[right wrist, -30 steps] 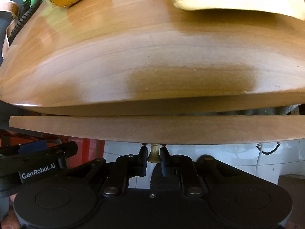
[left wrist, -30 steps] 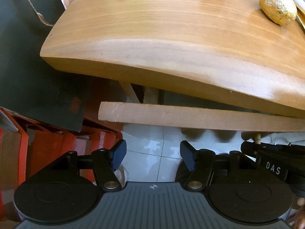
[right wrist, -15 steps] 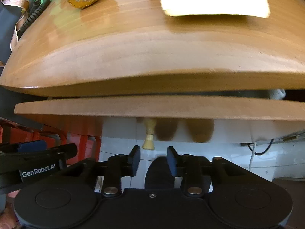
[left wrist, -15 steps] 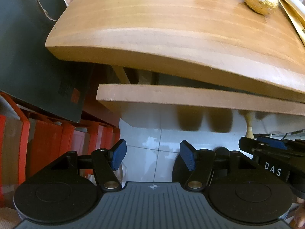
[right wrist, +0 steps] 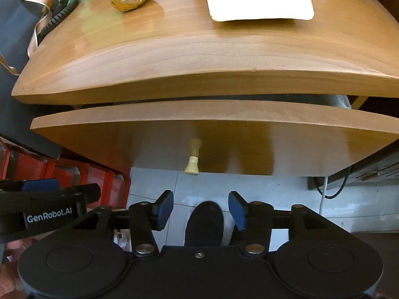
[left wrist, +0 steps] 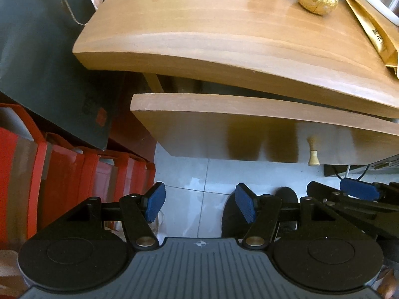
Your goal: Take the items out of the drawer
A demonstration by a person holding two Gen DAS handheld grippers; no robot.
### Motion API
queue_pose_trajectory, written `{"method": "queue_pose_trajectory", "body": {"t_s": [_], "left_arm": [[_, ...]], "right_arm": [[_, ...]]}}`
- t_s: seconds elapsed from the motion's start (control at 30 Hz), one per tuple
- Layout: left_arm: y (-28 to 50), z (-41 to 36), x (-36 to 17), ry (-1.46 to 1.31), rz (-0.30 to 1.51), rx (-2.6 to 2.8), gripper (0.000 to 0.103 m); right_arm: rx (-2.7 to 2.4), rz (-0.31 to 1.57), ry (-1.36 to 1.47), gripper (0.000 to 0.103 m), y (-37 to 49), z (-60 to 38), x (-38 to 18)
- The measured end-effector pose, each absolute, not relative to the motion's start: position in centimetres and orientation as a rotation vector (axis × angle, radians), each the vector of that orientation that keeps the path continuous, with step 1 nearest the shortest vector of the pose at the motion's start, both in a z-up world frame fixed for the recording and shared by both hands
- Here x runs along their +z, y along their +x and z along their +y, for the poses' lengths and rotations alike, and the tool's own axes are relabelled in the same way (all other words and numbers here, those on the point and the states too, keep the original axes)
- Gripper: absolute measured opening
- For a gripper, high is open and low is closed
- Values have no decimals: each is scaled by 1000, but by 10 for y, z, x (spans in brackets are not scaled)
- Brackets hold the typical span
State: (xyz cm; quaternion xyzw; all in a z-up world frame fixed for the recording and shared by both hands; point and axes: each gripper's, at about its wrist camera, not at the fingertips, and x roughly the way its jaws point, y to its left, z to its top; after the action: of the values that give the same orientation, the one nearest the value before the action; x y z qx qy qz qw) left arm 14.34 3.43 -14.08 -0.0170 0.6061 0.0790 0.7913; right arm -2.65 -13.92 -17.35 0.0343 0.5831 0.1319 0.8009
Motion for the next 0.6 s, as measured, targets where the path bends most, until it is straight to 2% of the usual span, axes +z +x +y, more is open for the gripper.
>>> {"method": "queue_pose_trajectory", "body": {"t_s": [0.23,0.6], "left_arm": [[135,35,-138,-42,1286,166,66],[118,27,-111,-50,1267,152,66]], "right_arm": [[293,1227,72,56,-40,-133,-169],[304,1196,48,56,-80,-132,-163]]}}
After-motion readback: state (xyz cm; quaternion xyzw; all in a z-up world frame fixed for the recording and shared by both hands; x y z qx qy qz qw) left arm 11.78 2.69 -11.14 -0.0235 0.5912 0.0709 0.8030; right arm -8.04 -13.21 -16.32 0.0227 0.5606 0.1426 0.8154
